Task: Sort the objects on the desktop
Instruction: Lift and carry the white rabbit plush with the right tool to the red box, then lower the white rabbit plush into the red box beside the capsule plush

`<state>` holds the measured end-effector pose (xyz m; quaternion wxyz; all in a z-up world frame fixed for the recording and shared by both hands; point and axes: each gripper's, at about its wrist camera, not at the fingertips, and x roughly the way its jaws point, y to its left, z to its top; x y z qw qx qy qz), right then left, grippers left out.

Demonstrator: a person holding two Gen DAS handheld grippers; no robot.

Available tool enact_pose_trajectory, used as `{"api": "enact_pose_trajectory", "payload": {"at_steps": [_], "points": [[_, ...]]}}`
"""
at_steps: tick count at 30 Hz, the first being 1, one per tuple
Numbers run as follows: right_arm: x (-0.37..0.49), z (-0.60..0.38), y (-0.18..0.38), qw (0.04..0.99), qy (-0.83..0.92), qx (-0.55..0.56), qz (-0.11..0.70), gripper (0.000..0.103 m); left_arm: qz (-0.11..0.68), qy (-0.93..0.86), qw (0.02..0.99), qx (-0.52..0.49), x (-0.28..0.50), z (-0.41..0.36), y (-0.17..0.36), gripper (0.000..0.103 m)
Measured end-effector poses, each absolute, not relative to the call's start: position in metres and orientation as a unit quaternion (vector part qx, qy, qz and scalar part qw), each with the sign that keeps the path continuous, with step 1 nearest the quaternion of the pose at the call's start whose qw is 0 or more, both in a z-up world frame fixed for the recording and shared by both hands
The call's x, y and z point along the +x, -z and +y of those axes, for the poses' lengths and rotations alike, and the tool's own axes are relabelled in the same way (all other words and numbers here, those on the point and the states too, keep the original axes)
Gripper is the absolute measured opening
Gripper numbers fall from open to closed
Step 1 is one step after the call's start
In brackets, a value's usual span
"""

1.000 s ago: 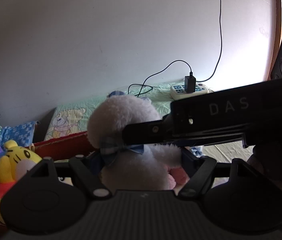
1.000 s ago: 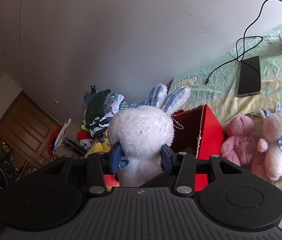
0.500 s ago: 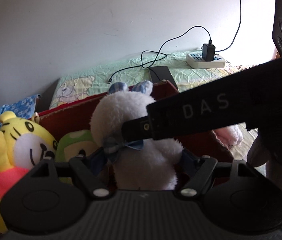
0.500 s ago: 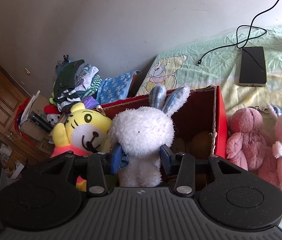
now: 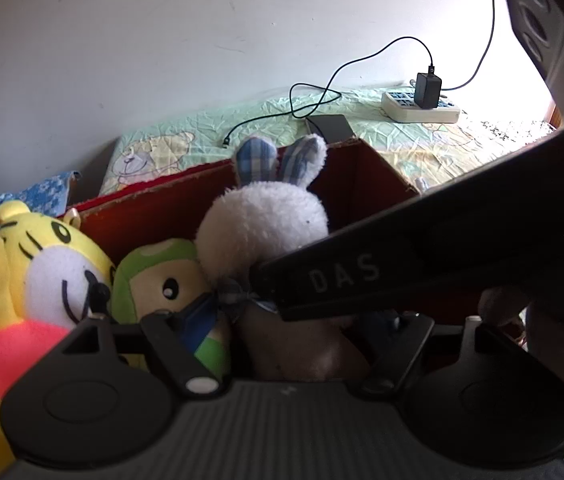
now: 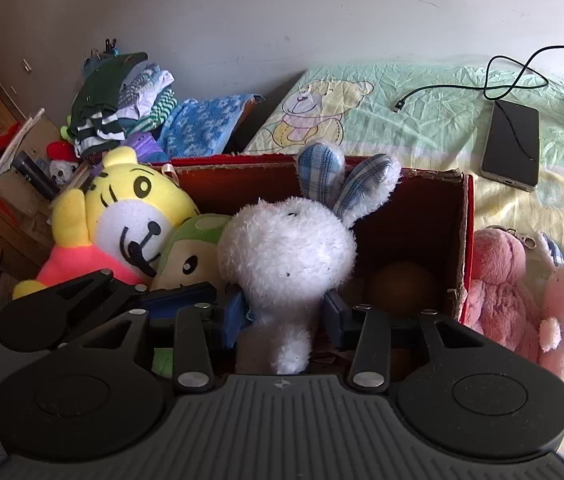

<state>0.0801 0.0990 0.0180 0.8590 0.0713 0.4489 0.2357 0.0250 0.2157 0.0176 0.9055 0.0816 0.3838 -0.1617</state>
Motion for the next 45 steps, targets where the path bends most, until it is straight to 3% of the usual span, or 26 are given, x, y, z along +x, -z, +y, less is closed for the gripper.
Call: {"api": "enact_pose_trajectory", "payload": {"at_steps": [12, 15, 17, 19, 23, 26, 37, 39, 45], "points": [[0.089, 0.106, -0.021, 0.866, -0.214, 0.053, 0.449, 0.055, 0.405, 0.18, 0.895, 0.053, 0.046, 0.221, -0.006, 0.081], [0.081, 0.102, -0.031, 0.878, -0.205, 0.062, 0.427, 0.067, 0.409, 0.185, 0.892, 0.049, 0.048, 0.223, -0.004, 0.082], [0.079, 0.096, -0.037, 0.886, -0.198, 0.074, 0.412, 0.068, 0.408, 0.187, 0.892, 0.048, 0.048, 0.223, -0.004, 0.082], [0.077, 0.09, -0.041, 0.89, -0.193, 0.087, 0.404, 0.067, 0.408, 0.189, 0.892, 0.047, 0.048, 0.224, -0.004, 0.082], [0.084, 0.087, -0.037, 0.884, -0.181, 0.103, 0.419, 0.055, 0.408, 0.192, 0.891, 0.048, 0.048, 0.224, -0.003, 0.081], [0.088, 0.091, -0.031, 0.873, -0.187, 0.117, 0.435, 0.052, 0.411, 0.197, 0.889, 0.045, 0.048, 0.225, -0.003, 0.081], [0.09, 0.102, -0.029, 0.873, -0.163, 0.096, 0.449, 0.052, 0.416, 0.202, 0.886, 0.044, 0.05, 0.227, -0.001, 0.083], [0.094, 0.102, -0.025, 0.871, -0.164, 0.099, 0.453, 0.05, 0.417, 0.198, 0.886, 0.051, 0.051, 0.226, 0.0, 0.078], [0.107, 0.089, -0.011, 0.842, -0.206, 0.179, 0.465, 0.049, 0.425, 0.194, 0.883, 0.048, 0.053, 0.228, 0.001, 0.076]]}}
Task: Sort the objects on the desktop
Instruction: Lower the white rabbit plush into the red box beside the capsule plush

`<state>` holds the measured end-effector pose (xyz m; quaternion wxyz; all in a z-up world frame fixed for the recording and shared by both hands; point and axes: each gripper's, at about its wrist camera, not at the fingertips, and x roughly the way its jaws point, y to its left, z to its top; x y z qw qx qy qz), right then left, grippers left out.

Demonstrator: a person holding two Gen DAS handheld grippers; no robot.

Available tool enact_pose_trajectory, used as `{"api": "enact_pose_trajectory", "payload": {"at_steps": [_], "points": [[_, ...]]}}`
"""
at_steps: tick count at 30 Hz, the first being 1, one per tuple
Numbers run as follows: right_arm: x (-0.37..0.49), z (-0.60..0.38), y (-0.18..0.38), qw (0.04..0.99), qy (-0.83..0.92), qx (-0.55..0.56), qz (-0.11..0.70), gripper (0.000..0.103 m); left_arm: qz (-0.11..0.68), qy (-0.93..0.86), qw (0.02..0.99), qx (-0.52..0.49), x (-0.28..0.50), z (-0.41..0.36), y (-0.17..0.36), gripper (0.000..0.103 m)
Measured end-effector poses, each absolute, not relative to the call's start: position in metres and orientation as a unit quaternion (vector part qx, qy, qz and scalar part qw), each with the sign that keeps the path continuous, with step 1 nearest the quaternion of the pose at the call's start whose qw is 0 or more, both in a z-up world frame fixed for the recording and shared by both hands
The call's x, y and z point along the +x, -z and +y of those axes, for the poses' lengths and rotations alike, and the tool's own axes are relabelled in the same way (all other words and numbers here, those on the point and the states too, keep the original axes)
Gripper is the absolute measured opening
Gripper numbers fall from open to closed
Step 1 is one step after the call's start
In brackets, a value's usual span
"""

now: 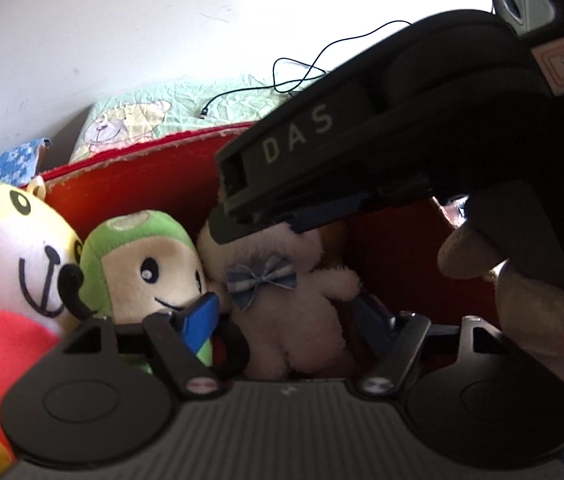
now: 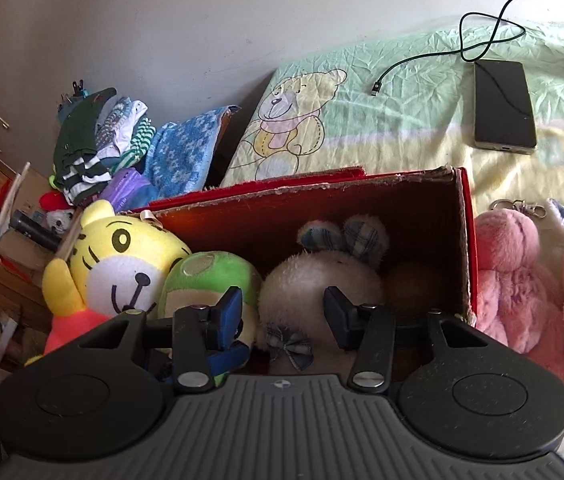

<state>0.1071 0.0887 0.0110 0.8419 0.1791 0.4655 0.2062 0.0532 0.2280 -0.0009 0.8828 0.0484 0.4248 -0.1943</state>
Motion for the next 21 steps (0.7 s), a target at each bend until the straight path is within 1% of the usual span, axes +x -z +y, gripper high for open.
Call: {"api": "enact_pose_trajectory", "payload": {"at_steps": [2, 6, 11, 12, 17, 21], "points": [[0.105, 0.093, -0.011, 0.846, -0.207, 0.17, 0.462, 0.049, 0.422, 0.196, 0.883, 0.056, 0.052, 0.226, 0.0, 0.081], [0.099, 0.099, -0.018, 0.863, -0.204, 0.128, 0.445, 0.05, 0.423, 0.192, 0.883, 0.075, 0.051, 0.221, 0.001, 0.081], [0.098, 0.084, -0.022, 0.86, -0.205, 0.164, 0.438, 0.05, 0.432, 0.193, 0.879, 0.054, 0.055, 0.225, 0.0, 0.081], [0.097, 0.081, -0.022, 0.859, -0.203, 0.167, 0.439, 0.047, 0.433, 0.193, 0.879, 0.052, 0.056, 0.225, 0.0, 0.081], [0.089, 0.077, -0.025, 0.86, -0.21, 0.177, 0.431, 0.046, 0.435, 0.189, 0.879, 0.051, 0.057, 0.225, 0.0, 0.081], [0.083, 0.076, -0.025, 0.865, -0.206, 0.176, 0.421, 0.043, 0.439, 0.185, 0.878, 0.046, 0.058, 0.225, -0.001, 0.081]]}}
